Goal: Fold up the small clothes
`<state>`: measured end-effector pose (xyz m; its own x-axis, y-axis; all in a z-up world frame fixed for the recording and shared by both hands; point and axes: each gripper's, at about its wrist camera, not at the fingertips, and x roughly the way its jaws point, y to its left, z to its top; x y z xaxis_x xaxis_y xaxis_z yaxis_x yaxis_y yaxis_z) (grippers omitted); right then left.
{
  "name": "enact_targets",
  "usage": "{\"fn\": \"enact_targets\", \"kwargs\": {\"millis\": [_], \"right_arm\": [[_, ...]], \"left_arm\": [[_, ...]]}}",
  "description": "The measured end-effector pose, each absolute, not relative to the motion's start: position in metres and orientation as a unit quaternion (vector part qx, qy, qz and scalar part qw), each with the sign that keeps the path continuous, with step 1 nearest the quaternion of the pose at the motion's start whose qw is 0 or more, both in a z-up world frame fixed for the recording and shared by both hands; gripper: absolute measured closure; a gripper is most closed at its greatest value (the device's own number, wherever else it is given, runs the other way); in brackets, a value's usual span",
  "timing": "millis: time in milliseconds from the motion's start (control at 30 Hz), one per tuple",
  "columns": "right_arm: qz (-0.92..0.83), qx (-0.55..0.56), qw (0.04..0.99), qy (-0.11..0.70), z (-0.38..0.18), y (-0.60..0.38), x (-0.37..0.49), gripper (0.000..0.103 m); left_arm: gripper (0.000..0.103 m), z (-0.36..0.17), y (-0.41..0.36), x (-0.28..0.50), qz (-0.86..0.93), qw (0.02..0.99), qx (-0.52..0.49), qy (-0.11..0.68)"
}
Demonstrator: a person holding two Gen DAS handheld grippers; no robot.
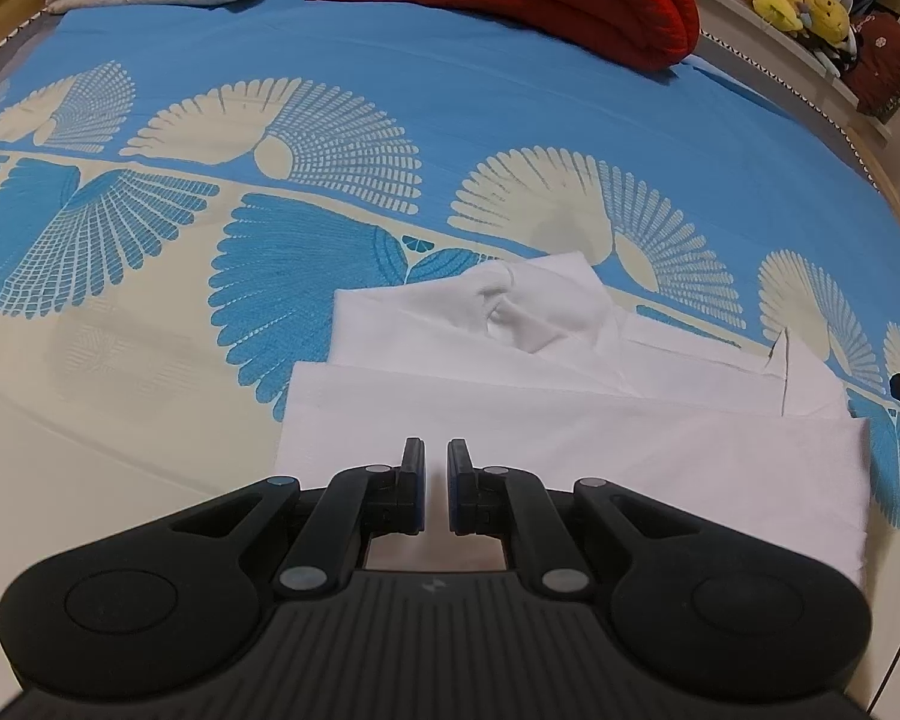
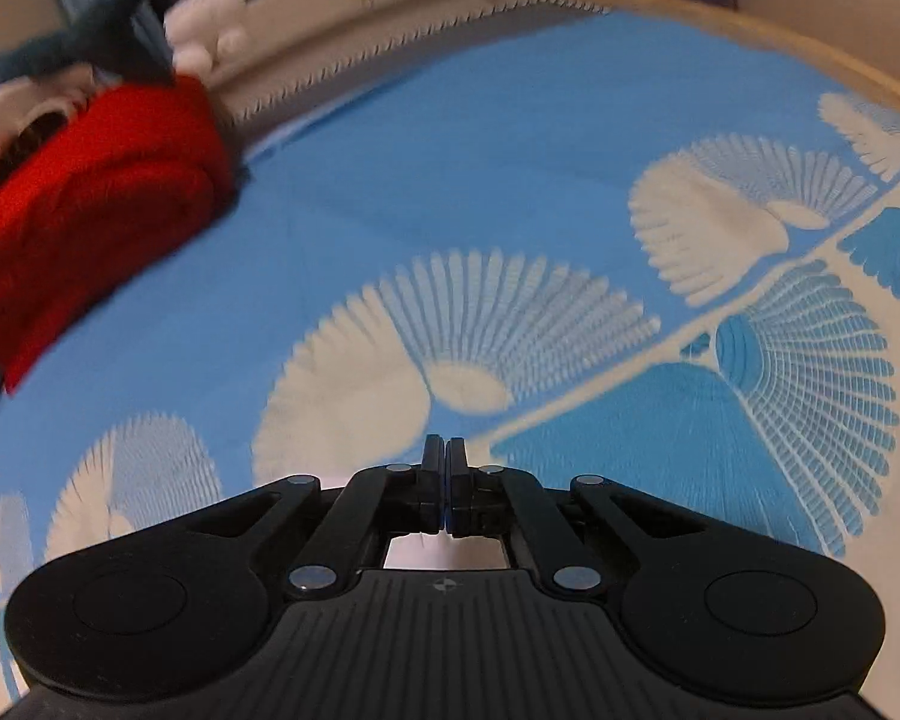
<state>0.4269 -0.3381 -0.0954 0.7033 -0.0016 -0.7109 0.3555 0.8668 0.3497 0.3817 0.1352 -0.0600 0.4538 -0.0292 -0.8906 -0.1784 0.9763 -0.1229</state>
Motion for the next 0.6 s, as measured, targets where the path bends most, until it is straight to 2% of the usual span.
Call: {"fn": "enact_targets", "kwargs": {"millis": [200,333,433,467,500,567,600], "right_arm": [[-0.098,0.265,0.885,0.371,-0.088,-0.338,0.417,0.1],[-0.059,0.259,0.836,0.48,-0.107,-0.318,0.422,0.098],[-0.072,0.203,0.813,0.541,-0.137,-0.318,0.425,0.098],[-0.082,0.208,0.815,0.535,-0.14,-0.326,0.424,0.102],[-0.09,0.223,0.815,0.528,-0.137,-0.333,0.423,0.102],[-0.099,0.21,0.833,0.503,-0.119,-0.334,0.415,0.093],[-0.087,0.189,0.846,0.49,-0.109,-0.329,0.41,0.093]], "left_arm": [[0.094,-0.059,0.141,0.382,0.049,0.846,-0.106,0.52],[0.09,-0.06,0.144,0.383,0.052,0.846,-0.108,0.52],[0.089,-0.068,0.145,0.384,0.052,0.841,-0.107,0.528],[0.089,-0.072,0.146,0.385,0.052,0.838,-0.107,0.533],[0.089,-0.077,0.148,0.384,0.054,0.834,-0.106,0.539],[0.089,-0.086,0.151,0.383,0.056,0.825,-0.101,0.553],[0.089,-0.09,0.152,0.382,0.055,0.822,-0.097,0.558]]}}
